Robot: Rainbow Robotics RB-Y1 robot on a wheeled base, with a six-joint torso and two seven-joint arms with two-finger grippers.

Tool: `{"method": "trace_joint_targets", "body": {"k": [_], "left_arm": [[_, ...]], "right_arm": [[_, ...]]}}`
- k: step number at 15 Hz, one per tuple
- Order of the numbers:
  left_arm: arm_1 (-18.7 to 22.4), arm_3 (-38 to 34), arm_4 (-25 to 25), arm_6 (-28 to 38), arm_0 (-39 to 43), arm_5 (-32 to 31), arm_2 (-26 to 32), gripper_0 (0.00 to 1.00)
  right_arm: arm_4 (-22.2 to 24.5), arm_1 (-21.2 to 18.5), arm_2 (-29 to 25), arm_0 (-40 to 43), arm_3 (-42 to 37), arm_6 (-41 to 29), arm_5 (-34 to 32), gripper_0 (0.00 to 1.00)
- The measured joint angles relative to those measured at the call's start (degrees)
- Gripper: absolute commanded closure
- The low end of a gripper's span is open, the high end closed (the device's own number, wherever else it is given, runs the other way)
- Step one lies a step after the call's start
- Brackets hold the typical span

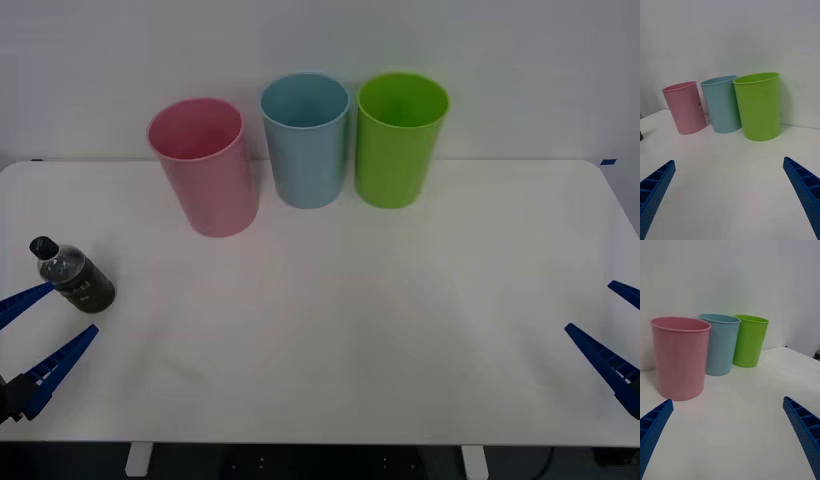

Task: Grasp the object on the table and drop it into the matching bin: aluminum can to the light blue bin, PET bottle to the pink bin.

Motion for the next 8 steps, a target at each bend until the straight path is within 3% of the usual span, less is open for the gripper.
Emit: {"method": "trace_joint_targets", "body": {"k": [8], "left_arm": [[-1.40,1.12,2.33,-0.20,0.80,0.27,-0.45,0.00]], "right_arm": [[0.00,0.00,0.00,0.00,0.00,0.00,0.00,0.00]]}}
